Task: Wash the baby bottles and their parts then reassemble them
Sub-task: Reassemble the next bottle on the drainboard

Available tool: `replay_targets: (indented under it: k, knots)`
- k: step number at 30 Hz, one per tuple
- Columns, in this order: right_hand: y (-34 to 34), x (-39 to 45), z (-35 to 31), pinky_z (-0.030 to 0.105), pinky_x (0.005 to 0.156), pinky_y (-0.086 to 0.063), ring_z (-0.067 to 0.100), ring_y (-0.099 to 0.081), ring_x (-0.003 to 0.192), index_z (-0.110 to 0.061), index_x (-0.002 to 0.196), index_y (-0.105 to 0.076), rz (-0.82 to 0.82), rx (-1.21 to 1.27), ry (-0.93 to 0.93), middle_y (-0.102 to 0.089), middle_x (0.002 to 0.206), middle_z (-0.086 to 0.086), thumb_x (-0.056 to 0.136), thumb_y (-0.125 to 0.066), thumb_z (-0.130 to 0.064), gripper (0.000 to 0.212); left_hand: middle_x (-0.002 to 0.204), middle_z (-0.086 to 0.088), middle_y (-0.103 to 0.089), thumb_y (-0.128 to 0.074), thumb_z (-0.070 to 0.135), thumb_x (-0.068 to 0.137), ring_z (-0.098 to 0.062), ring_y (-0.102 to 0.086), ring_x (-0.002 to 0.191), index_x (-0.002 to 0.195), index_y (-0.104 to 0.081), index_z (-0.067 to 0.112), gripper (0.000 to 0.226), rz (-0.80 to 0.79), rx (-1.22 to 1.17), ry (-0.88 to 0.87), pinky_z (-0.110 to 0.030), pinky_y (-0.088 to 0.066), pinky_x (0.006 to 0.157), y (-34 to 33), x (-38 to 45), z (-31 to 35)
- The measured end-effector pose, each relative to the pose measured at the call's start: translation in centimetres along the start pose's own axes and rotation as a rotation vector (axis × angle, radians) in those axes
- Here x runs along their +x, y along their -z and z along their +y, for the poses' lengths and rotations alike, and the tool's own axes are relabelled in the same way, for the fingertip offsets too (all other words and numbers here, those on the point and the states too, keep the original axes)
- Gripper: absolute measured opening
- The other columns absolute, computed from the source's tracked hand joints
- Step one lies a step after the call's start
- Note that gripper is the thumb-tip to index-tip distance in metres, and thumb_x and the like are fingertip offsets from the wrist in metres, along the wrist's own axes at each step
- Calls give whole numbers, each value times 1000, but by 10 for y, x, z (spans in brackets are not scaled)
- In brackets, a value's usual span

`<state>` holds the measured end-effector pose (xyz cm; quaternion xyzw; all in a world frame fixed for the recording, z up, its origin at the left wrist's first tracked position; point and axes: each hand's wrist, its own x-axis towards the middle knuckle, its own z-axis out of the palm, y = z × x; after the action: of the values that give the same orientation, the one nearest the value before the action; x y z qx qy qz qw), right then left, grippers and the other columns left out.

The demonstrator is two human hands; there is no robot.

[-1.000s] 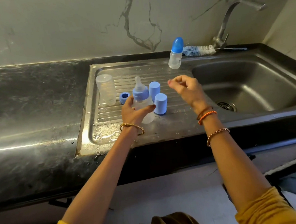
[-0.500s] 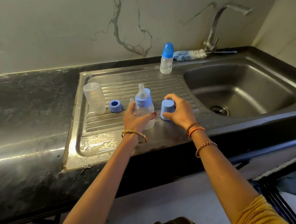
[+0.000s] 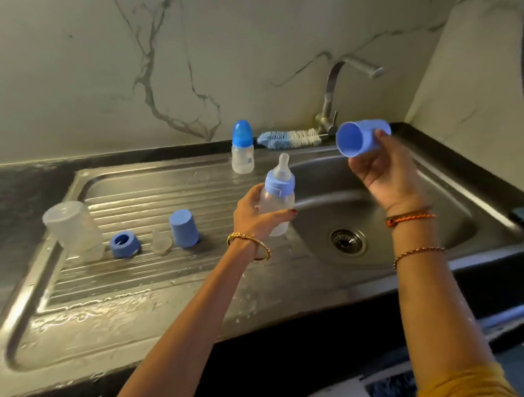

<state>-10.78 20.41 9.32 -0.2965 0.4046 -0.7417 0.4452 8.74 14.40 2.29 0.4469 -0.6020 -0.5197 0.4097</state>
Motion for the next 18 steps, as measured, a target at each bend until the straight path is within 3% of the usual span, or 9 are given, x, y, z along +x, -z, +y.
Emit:
replay_targets:
  k: [2, 4, 5, 7, 9, 12, 14, 18]
  knots:
    - [34, 13, 31, 33, 65, -58, 19, -65, 67, -15, 72, -74, 149, -453, -171, -70, 77, 8, 40, -87, -36, 40, 108, -4, -64, -84, 17, 58, -24, -61, 100, 110, -59, 22, 58, 20, 44, -24, -42, -52, 87, -15, 8, -1]
    - [62, 18, 65, 39, 73, -52, 32, -63, 82, -10, 87, -69, 274, -1103, -230, -68, 89, 15, 58, -78, -26, 34, 111, -3, -61, -83, 23, 53, -20, -58, 99, 117, -58, 19, 70, 35, 102, -47, -26, -50, 80, -25, 12, -3]
    - [72, 20, 75, 35, 72, -47, 32, -61, 87, -9, 95, -64, 351, -1325, -137, -65, 96, 15, 66, -74, -18, 32, 111, -1, -58, -83, 22, 52, -17, -55, 97, 119, -57, 18, 71, 47, 155, -69, -16, -45, 75, -30, 14, -4]
    - [79, 26, 76, 30, 66, -47, 24, -57, 86, -9, 101, -58, 391, -1096, -81, -60, 102, 12, 70, -75, -10, 36, 109, -3, -55, -84, 12, 55, -18, -53, 96, 117, -59, 16, 67, 92, 308, -149, -13, -40, 72, -35, 18, -4]
    - [71, 32, 61, 22, 58, -54, 19, -56, 88, -12, 97, -52, 356, -652, -49, -55, 106, 12, 73, -73, -3, 33, 111, -7, -56, -83, 8, 55, -26, -53, 101, 114, -62, 14, 63, 125, 438, -234, -27, -43, 83, -36, 21, -4]
    - [53, 36, 33, 20, 61, -56, 16, -58, 85, -17, 86, -49, 185, -388, -33, -55, 95, 3, 77, -66, 6, 30, 120, -7, -54, -80, 10, 61, -28, -46, 110, 119, -60, 17, 61, 157, 633, -258, -25, -33, 84, -34, 25, -1]
    - [43, 28, 21, 23, 66, -55, 11, -59, 78, -19, 87, -50, 35, -384, 39, -56, 88, -1, 76, -64, 10, 35, 121, -7, -53, -79, 12, 63, -28, -44, 112, 121, -58, 16, 62, 165, 742, -303, -27, -35, 82, -30, 28, 1]
    - [34, 20, 19, 16, 70, -51, 5, -58, 84, -22, 94, -54, -189, -683, 229, -59, 95, -6, 67, -74, 9, 46, 119, -9, -54, -80, 9, 60, -32, -43, 110, 121, -58, 14, 65, 184, 839, -378, -36, -43, 80, -17, 32, 9]
